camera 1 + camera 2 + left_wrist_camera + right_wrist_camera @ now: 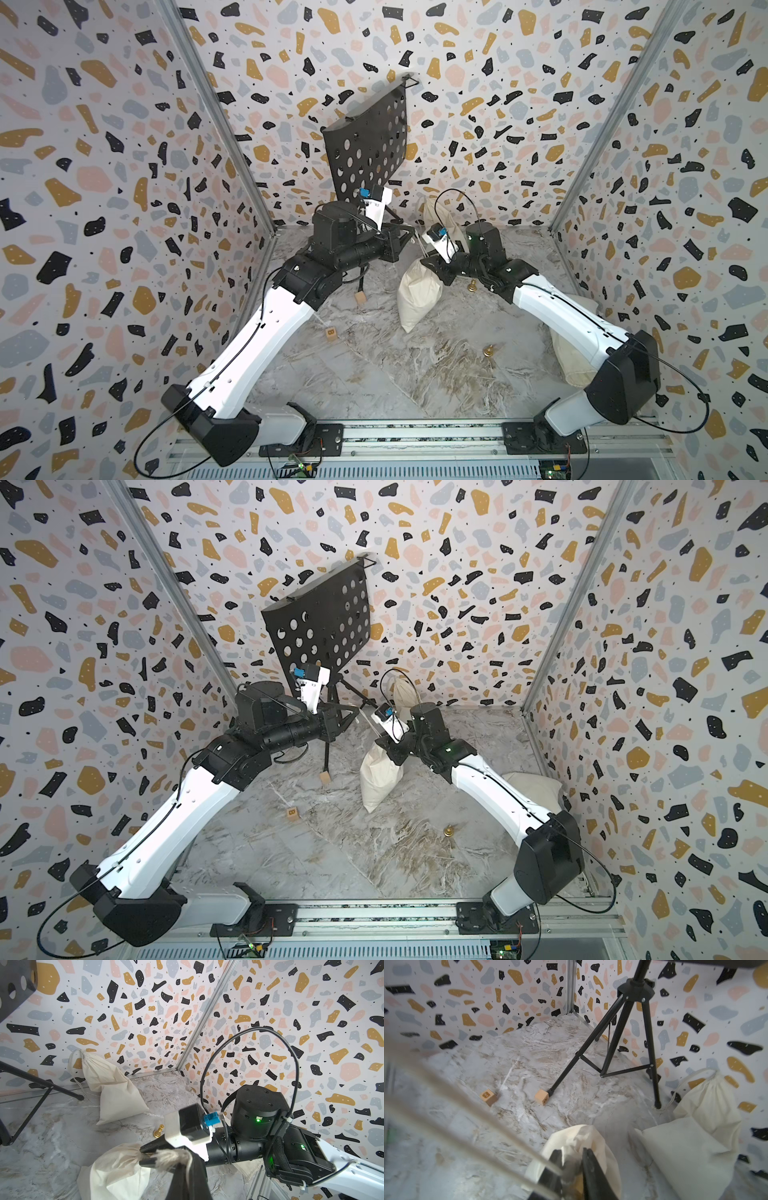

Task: Close the soil bag
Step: Frap the soil bag at the center of the board.

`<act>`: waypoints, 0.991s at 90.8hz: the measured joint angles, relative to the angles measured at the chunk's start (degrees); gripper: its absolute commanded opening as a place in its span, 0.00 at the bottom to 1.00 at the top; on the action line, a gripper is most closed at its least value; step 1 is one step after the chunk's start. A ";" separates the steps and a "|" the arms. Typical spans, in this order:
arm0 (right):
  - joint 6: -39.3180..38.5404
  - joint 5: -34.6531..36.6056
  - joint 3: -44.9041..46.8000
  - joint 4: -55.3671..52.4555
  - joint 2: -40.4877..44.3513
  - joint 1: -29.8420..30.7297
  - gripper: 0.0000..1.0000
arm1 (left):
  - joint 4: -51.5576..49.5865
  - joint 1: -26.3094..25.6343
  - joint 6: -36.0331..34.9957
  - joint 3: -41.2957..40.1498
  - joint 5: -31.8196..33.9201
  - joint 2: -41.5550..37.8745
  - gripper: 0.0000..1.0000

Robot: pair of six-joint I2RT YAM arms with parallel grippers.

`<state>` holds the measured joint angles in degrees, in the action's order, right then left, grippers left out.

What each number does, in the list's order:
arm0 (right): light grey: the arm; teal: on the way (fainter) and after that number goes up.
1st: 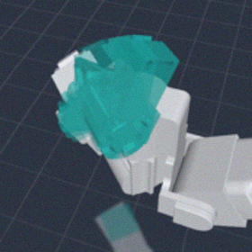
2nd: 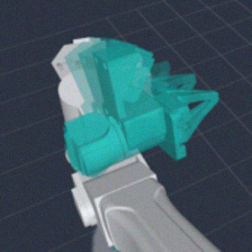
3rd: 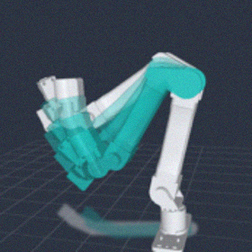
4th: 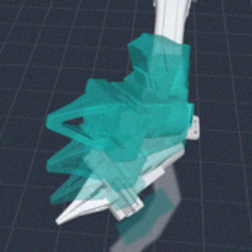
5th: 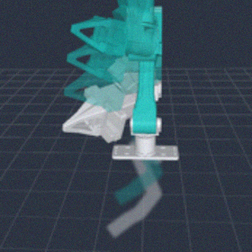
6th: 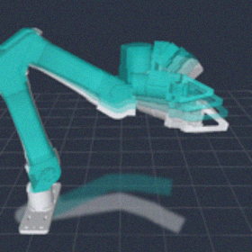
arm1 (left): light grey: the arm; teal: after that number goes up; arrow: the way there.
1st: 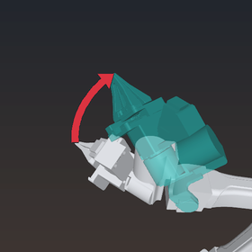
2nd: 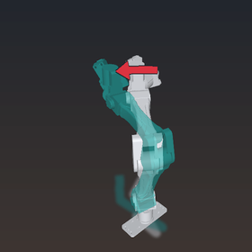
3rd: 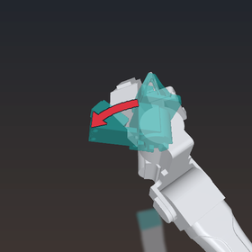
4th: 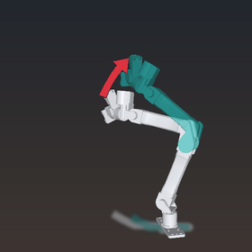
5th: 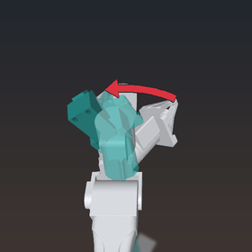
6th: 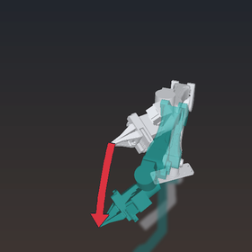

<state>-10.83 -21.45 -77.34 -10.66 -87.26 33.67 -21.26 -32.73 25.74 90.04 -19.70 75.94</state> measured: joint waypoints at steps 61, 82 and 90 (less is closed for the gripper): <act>-2.23 4.79 5.40 22.73 -5.79 -0.07 0.10 | -30.67 0.00 -6.40 26.88 8.07 8.59 0.00; -2.03 5.62 5.46 23.30 -5.68 -0.44 0.12 | -31.01 -0.04 -8.20 26.75 9.97 8.50 0.00; -2.03 5.49 5.79 23.04 -5.68 -0.79 0.13 | -29.53 0.00 -8.39 24.37 10.71 7.63 0.00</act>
<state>-12.86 -15.97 -71.55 12.38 -92.95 32.88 -50.78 -32.73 17.34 114.41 -8.99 83.57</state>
